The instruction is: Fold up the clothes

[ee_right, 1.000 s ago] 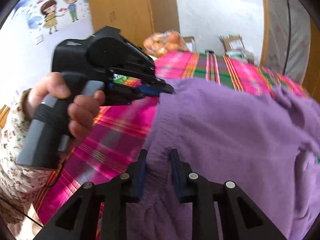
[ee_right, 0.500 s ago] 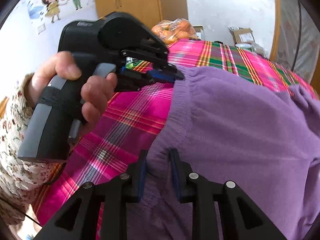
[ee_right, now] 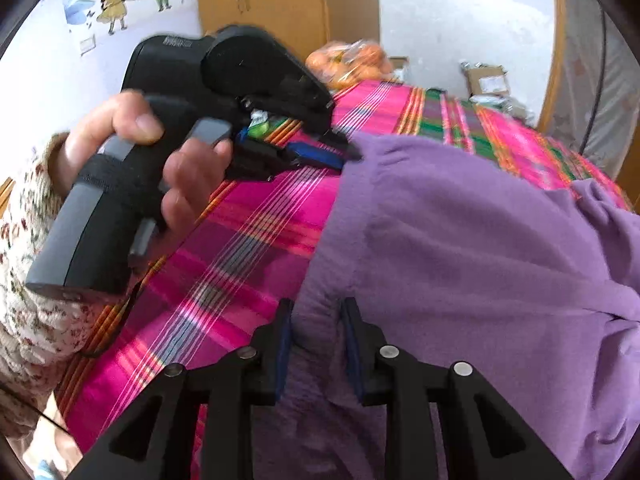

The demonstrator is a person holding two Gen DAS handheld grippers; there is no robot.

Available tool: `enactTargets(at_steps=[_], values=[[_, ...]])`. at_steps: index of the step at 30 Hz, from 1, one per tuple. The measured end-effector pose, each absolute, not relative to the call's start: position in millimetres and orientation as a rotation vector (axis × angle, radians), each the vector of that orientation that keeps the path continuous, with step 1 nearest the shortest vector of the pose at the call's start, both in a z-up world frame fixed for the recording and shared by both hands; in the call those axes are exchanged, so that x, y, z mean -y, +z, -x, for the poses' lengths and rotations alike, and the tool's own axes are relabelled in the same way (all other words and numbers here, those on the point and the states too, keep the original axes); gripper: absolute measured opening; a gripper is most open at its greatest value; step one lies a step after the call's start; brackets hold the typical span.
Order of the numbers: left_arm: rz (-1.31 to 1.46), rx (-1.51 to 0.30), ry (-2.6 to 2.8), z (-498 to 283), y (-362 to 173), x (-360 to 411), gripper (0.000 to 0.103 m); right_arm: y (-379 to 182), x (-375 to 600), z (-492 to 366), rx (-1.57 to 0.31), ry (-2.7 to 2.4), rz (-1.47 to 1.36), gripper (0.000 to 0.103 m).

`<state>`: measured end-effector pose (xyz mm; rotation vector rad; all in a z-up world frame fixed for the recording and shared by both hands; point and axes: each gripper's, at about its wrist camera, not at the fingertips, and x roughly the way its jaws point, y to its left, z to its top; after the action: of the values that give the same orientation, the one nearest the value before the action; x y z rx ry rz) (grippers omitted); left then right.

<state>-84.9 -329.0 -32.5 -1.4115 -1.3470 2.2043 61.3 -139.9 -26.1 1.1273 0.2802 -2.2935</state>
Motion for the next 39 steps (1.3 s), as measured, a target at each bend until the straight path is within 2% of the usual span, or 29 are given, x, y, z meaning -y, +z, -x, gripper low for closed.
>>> enactTargets(at_steps=[4, 7, 11, 13, 15, 20, 32, 34, 36, 38, 39], values=[[1.426, 1.352, 2.203, 80.8, -30.2, 332.1, 0.014, -23.1, 140.8, -68.5, -0.353, -2.316, -1.100, 0.030], [1.432, 1.330, 2.220, 74.1, -24.9, 332.7, 0.025, -19.7, 133.5, -78.7, -0.379, -2.321, -1.061, 0.031], [1.459, 1.314, 2.210, 60.0, -22.5, 333.5, 0.025, -18.5, 126.1, -97.4, -0.429, -2.300, -0.992, 0.031], [1.472, 1.302, 2.196, 52.9, -23.4, 330.3, 0.025, -19.0, 122.7, -110.2, -0.447, -2.276, -0.947, 0.035], [1.488, 1.284, 2.181, 46.4, -23.9, 326.0, 0.025, -19.5, 119.2, -121.8, -0.461, -2.252, -0.906, 0.042], [1.520, 1.250, 2.159, 34.4, -21.6, 314.6, 0.033, -17.4, 112.7, -138.8, -0.439, -2.187, -0.882, 0.044], [1.578, 1.218, 2.167, 7.1, -20.9, 296.0, 0.033, -36.7, 119.6, -158.7, -0.579, -2.207, -0.876, 0.045], [1.579, 1.221, 2.171, 4.6, -21.0, 294.4, 0.033, -36.6, 117.3, -157.0, -0.575, -2.220, -0.879, 0.039], [1.579, 1.222, 2.178, 3.5, -20.8, 292.4, 0.033, -35.9, 115.7, -156.8, -0.574, -2.232, -0.876, 0.020], [1.579, 1.223, 2.186, 2.7, -20.4, 290.4, 0.033, -33.6, 114.5, -158.9, -0.572, -2.241, -0.855, 0.012], [1.578, 1.226, 2.186, 2.6, -20.3, 290.1, 0.033, -30.7, 112.4, -159.4, -0.558, -2.246, -0.839, 0.011]])
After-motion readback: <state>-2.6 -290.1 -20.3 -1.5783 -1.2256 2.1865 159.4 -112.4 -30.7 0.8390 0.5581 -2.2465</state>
